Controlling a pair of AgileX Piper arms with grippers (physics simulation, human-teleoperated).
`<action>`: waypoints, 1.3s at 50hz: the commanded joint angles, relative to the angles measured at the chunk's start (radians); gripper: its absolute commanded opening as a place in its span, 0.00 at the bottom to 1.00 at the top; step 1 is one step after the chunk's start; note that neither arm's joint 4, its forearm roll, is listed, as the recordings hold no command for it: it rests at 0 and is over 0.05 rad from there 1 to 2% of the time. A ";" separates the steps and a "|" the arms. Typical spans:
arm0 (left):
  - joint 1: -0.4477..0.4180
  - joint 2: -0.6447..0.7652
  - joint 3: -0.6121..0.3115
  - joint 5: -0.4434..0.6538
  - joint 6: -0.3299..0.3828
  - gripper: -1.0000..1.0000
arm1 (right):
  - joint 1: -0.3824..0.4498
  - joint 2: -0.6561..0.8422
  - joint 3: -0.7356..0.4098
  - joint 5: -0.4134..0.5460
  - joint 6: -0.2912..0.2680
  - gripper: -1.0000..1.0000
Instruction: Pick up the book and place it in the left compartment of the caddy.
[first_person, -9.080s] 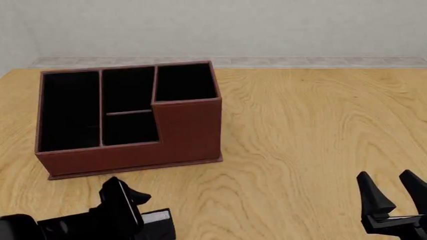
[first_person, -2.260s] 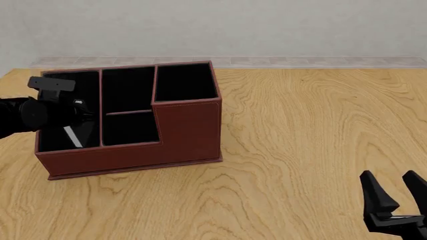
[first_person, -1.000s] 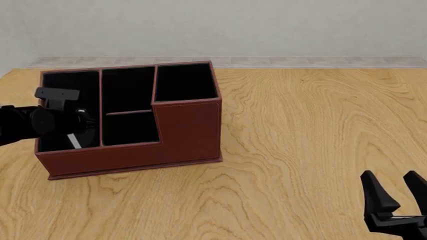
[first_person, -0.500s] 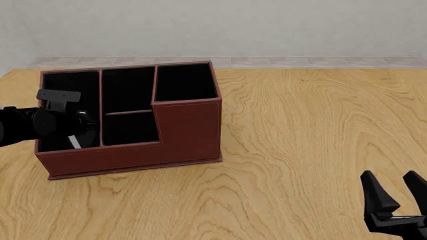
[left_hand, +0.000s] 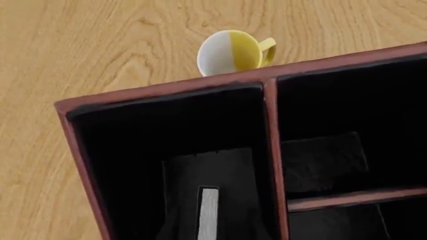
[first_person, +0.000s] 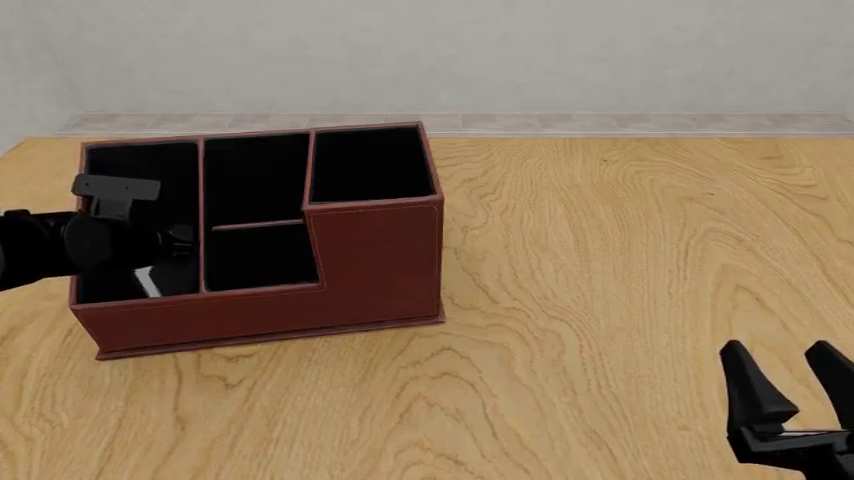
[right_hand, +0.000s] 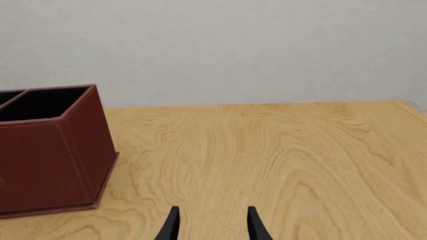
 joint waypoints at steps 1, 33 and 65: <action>-0.002 -0.006 0.002 -0.004 0.007 1.00 | 0.000 -0.002 -0.001 0.002 0.001 1.00; 0.017 -0.042 0.002 0.008 0.036 1.00 | -0.001 -0.011 0.000 0.008 0.003 1.00; 0.011 -0.100 -0.007 0.046 0.047 1.00 | -0.003 -0.023 0.000 0.016 0.009 1.00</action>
